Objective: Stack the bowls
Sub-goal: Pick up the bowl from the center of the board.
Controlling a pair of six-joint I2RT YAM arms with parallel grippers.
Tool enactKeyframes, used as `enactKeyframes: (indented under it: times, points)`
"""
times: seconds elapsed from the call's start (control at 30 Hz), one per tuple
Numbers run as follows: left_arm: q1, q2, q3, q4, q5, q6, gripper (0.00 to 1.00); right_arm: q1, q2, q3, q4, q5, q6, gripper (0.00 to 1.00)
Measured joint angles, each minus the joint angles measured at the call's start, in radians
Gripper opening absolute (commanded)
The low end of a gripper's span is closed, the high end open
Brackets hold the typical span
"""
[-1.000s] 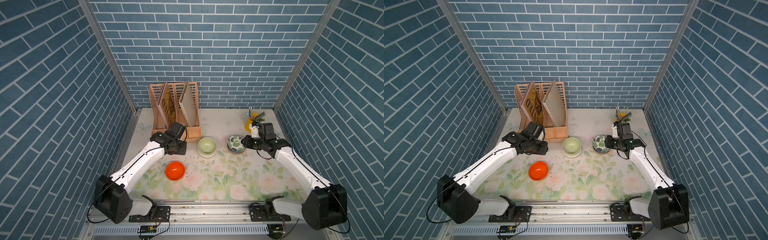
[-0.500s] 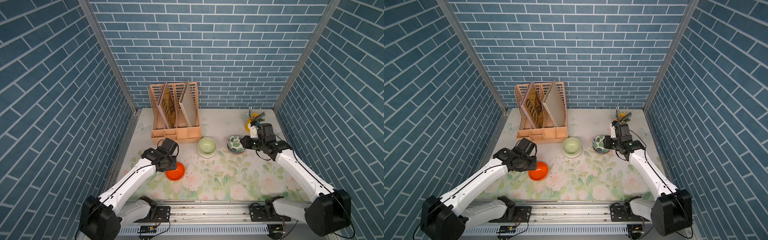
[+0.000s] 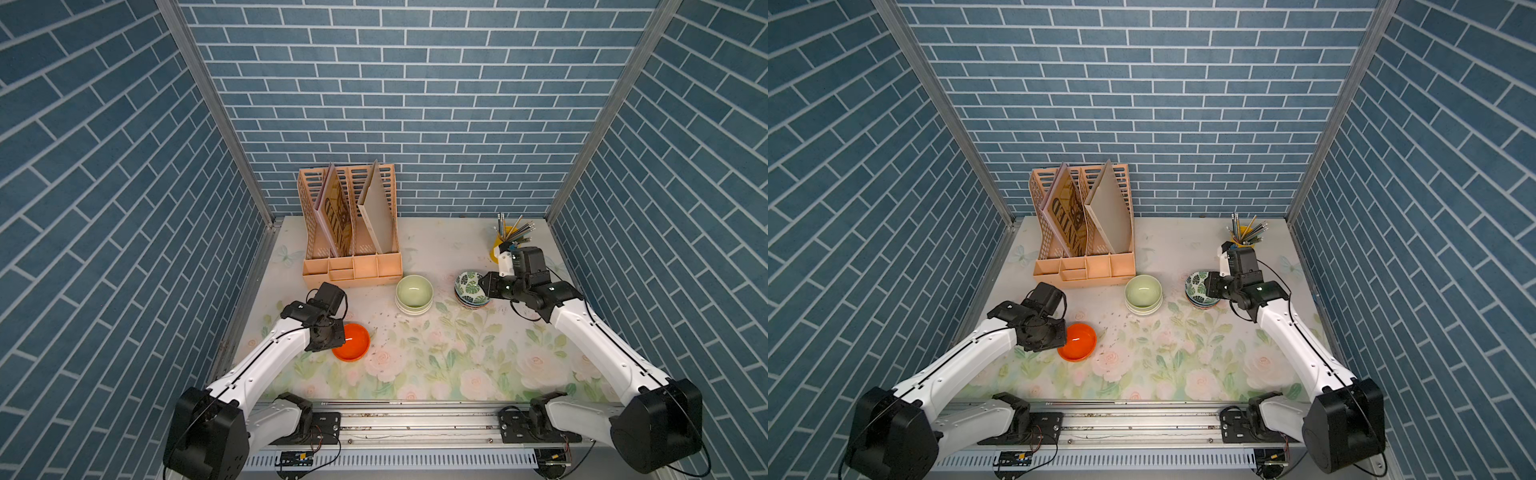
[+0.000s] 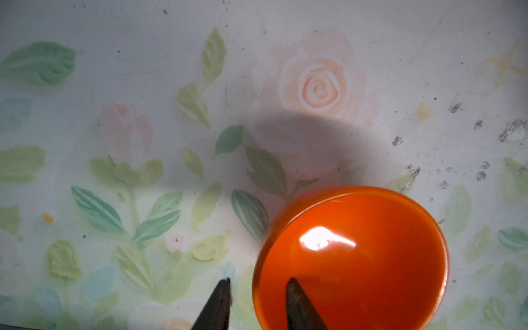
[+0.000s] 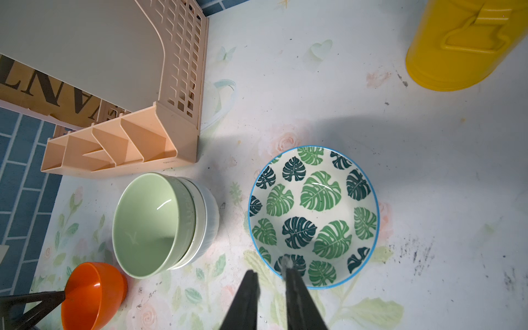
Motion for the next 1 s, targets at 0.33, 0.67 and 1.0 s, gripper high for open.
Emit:
enactKeyframes:
  times: [0.33, 0.67, 1.0]
  points:
    - [0.001, 0.042, 0.000, 0.022, 0.035, 0.019, 0.26, 0.000, -0.005, -0.006, 0.008, 0.000, 0.000, 0.22]
    - [0.003, 0.078, -0.008, 0.033, 0.061, 0.036, 0.16, 0.000, -0.006, -0.011, 0.010, 0.000, 0.000, 0.22]
    - [0.004, 0.081, -0.008, 0.048, 0.089, 0.045, 0.03, 0.000, -0.006, -0.011, 0.015, -0.002, 0.000, 0.23]
